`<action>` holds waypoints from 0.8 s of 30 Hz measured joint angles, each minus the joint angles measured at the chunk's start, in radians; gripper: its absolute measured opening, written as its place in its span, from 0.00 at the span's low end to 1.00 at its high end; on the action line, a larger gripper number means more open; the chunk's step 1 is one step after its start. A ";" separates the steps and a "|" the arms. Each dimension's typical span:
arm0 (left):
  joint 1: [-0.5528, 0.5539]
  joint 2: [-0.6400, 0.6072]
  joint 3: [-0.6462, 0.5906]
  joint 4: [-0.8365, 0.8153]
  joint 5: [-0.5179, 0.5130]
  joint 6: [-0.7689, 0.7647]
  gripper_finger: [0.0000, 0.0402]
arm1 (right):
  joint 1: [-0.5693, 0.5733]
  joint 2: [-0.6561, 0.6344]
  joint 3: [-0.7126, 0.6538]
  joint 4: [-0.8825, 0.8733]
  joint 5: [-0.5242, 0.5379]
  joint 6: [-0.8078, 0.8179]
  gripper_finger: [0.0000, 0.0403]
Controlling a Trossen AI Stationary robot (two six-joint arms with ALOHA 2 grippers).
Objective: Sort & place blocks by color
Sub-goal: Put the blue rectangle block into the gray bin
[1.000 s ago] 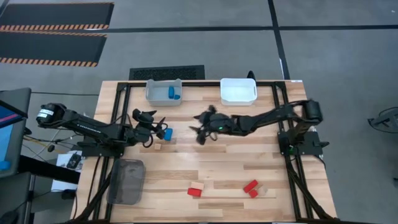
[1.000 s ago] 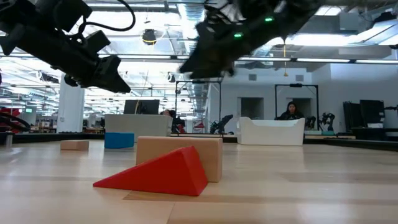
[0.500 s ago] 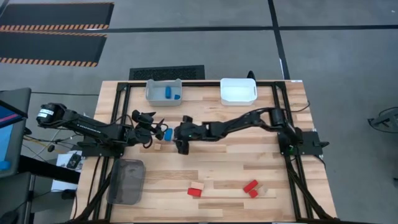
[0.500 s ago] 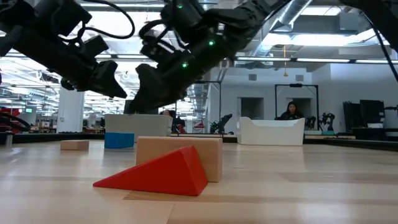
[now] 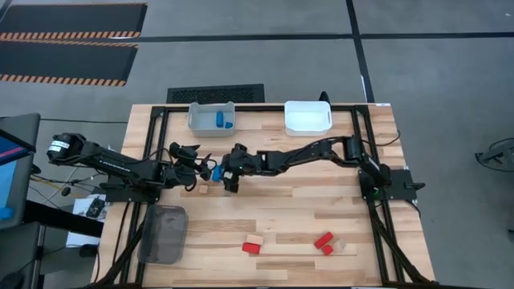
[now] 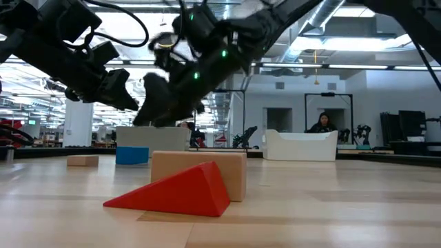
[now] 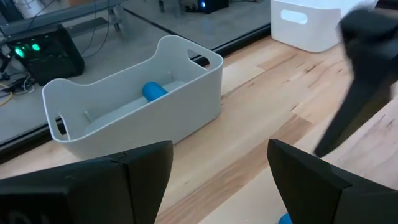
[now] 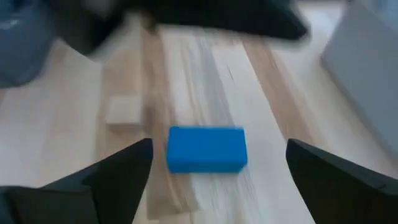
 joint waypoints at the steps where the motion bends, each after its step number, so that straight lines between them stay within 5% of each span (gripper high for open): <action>1: 0.000 0.000 0.000 -0.001 0.000 -0.004 0.63 | -0.003 0.016 0.000 0.009 0.000 0.018 0.96; 24: 0.000 0.000 0.000 -0.002 -0.002 -0.016 0.63 | -0.013 0.066 -0.001 0.063 0.134 0.022 0.92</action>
